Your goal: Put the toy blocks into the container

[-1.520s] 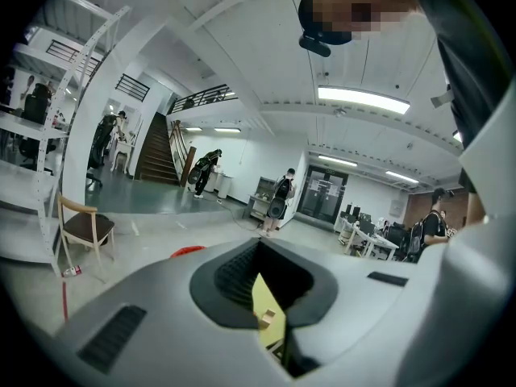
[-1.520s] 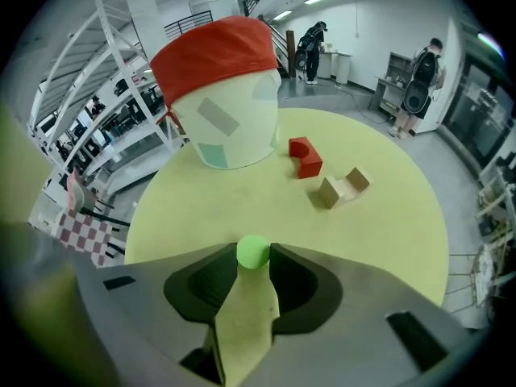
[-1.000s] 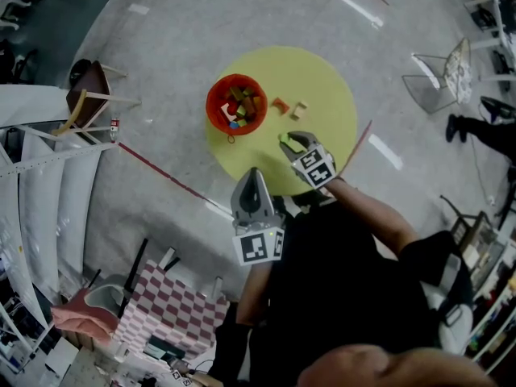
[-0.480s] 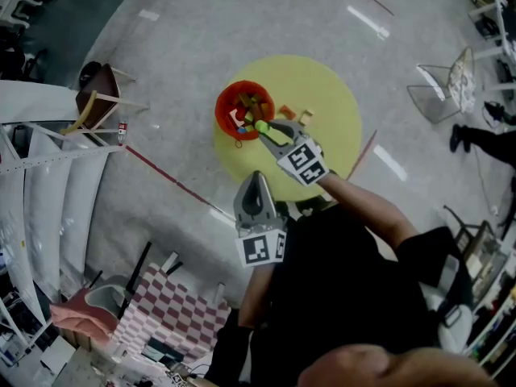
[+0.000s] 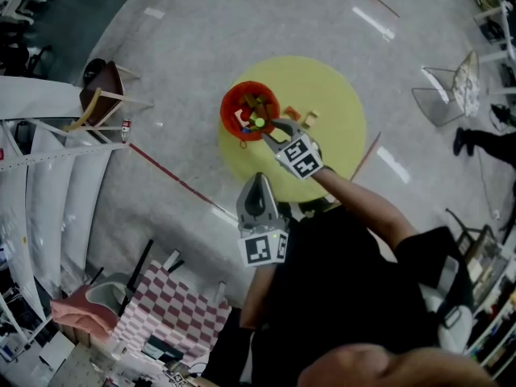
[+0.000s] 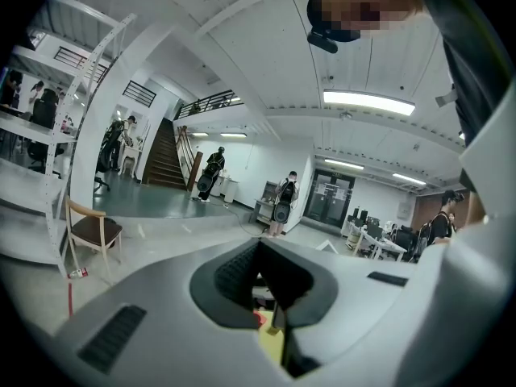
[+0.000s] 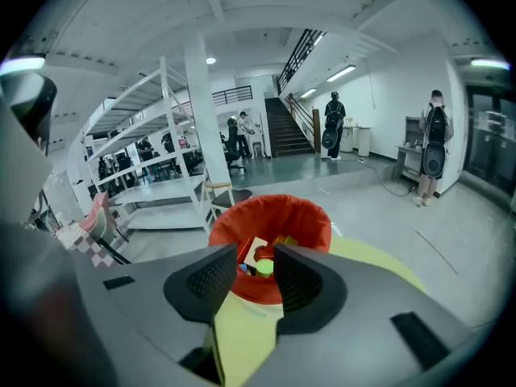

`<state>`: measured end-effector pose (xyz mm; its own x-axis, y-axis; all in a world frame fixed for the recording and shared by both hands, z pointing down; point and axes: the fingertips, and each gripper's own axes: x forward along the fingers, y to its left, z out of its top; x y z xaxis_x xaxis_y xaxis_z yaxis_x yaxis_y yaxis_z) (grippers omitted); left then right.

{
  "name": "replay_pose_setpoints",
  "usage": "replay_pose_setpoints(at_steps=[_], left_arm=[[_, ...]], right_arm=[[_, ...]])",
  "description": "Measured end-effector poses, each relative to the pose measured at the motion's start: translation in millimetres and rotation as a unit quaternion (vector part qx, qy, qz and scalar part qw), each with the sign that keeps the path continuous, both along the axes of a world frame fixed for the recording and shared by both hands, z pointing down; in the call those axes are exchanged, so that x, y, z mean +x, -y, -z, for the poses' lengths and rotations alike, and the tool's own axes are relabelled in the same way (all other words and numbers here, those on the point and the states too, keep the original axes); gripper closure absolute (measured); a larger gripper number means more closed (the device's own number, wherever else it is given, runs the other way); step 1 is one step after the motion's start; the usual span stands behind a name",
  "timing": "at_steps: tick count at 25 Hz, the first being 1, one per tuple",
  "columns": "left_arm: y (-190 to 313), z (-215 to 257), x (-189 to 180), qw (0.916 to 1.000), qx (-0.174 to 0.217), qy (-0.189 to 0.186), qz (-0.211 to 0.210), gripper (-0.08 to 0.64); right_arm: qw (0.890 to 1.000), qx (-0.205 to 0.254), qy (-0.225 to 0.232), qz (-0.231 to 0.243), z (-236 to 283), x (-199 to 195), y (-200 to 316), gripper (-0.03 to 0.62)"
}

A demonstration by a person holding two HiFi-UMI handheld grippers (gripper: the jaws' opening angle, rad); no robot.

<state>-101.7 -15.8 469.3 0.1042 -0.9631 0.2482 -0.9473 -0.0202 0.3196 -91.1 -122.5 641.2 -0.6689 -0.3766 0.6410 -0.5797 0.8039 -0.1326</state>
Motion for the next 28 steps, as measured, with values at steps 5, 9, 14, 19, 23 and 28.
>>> replay_pose_setpoints(at_steps=[5, 9, 14, 19, 23, 28], left_arm=[[4, 2, 1, 1.0, 0.004, 0.001, -0.006, 0.575], [10, 2, 3, 0.9999, 0.006, 0.001, -0.01, 0.575], [13, 3, 8, 0.9998, 0.003, 0.002, -0.022, 0.575], [18, 1, 16, 0.9994, 0.002, 0.002, -0.034, 0.575], [22, 2, 22, 0.9988, 0.006, 0.012, -0.047, 0.575], [28, 2, 28, 0.998, 0.009, 0.02, -0.059, 0.575]], right_arm=[[0.999, 0.027, 0.04, -0.015, 29, 13, 3, 0.471], [0.998, 0.029, 0.053, -0.029, 27, 38, 0, 0.512], [0.998, 0.007, 0.029, -0.059, -6, 78, -13, 0.582], [0.997, -0.03, -0.002, -0.075, -41, 108, -24, 0.594], [0.993, -0.067, -0.036, -0.093, -69, 129, -28, 0.594], [0.985, -0.103, -0.072, -0.122, -106, 152, -26, 0.594]])
